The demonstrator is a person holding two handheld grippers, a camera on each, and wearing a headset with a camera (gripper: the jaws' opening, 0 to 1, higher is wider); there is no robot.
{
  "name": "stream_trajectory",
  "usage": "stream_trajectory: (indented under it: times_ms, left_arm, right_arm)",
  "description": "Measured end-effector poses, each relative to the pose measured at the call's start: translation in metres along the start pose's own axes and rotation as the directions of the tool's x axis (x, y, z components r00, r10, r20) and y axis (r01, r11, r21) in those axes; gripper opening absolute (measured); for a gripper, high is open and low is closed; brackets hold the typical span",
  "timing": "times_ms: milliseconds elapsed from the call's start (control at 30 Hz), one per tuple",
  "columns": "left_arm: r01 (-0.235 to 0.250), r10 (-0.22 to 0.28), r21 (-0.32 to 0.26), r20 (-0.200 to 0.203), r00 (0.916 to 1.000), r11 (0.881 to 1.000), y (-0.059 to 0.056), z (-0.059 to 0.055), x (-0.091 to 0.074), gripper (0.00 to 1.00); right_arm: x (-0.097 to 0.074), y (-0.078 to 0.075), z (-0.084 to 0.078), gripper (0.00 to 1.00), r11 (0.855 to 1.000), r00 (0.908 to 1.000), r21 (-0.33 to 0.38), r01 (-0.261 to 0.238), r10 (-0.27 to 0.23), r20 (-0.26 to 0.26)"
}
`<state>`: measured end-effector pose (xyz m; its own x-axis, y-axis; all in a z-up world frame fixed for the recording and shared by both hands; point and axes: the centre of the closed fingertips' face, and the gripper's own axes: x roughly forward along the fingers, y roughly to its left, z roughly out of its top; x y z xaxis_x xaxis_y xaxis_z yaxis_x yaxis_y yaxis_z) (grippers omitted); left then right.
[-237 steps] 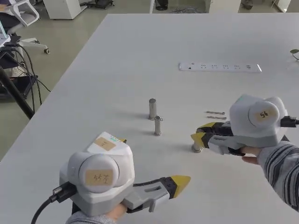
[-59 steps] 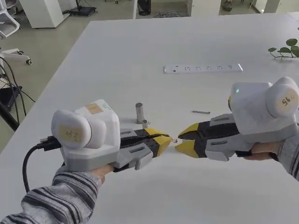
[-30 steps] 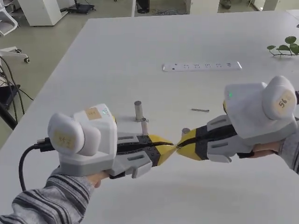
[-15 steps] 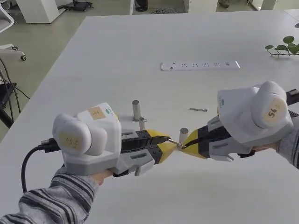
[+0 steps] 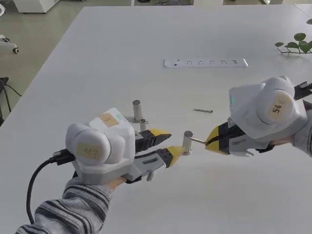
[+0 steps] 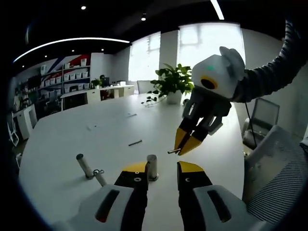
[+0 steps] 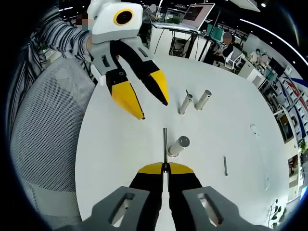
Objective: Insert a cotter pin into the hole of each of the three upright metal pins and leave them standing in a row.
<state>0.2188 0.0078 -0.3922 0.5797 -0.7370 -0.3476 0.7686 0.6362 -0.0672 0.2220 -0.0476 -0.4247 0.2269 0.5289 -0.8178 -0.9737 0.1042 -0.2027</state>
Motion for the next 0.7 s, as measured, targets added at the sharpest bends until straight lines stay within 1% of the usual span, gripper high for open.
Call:
stream_trajectory:
  times_ms: [33, 100, 167, 200, 333, 467, 567, 700]
  left_arm:
    - [-0.007, 0.007, 0.001, -0.004, 1.0, 1.0, 0.001, -0.001, 0.002, 0.22]
    - [-0.033, 0.032, -0.02, -0.007, 0.9995, 0.999, 0.004, -0.005, 0.008, 0.23]
    - [-0.049, 0.049, -0.027, -0.007, 0.9988, 0.998, 0.006, -0.007, 0.012, 0.24]
    - [-0.06, 0.059, -0.027, -0.015, 0.9981, 0.998, 0.007, -0.009, 0.016, 0.25]
    - [-0.067, 0.066, -0.03, -0.023, 0.9975, 0.997, 0.006, -0.013, 0.027, 0.29]
    - [-0.091, 0.089, -0.027, -0.05, 0.9948, 0.996, 0.009, -0.021, 0.037, 0.3]
    - [-0.104, 0.102, -0.029, -0.077, 0.9919, 0.994, 0.011, -0.03, 0.044, 0.3]
    - [-0.119, 0.115, -0.032, -0.104, 0.9879, 0.992, 0.014, -0.038, 0.051, 0.3]
  right_arm:
    - [0.001, -0.001, -0.002, 0.0, 1.0, 1.0, -0.001, -0.001, 0.001, -0.008]
    - [0.003, -0.006, -0.007, 0.0, 1.0, 0.9996, -0.008, 0.001, -0.002, -0.029]
    - [0.006, -0.009, -0.012, 0.0, 1.0, 0.9986, -0.019, -0.002, 0.001, -0.053]
    - [0.007, -0.011, -0.013, 0.0, 1.0, 0.9983, -0.021, -0.001, 0.0, -0.058]
    - [0.011, -0.017, -0.019, 0.0, 0.999, 0.9967, -0.034, -0.008, 0.005, -0.081]
    - [0.016, -0.02, -0.024, 0.0, 0.999, 0.995, -0.047, -0.019, 0.015, -0.099]
    - [0.021, -0.022, -0.029, 0.0, 0.997, 0.9918, -0.064, -0.031, 0.023, -0.125]
    - [0.025, -0.024, -0.033, 0.0, 0.997, 0.9898, -0.07, -0.04, 0.03, -0.139]
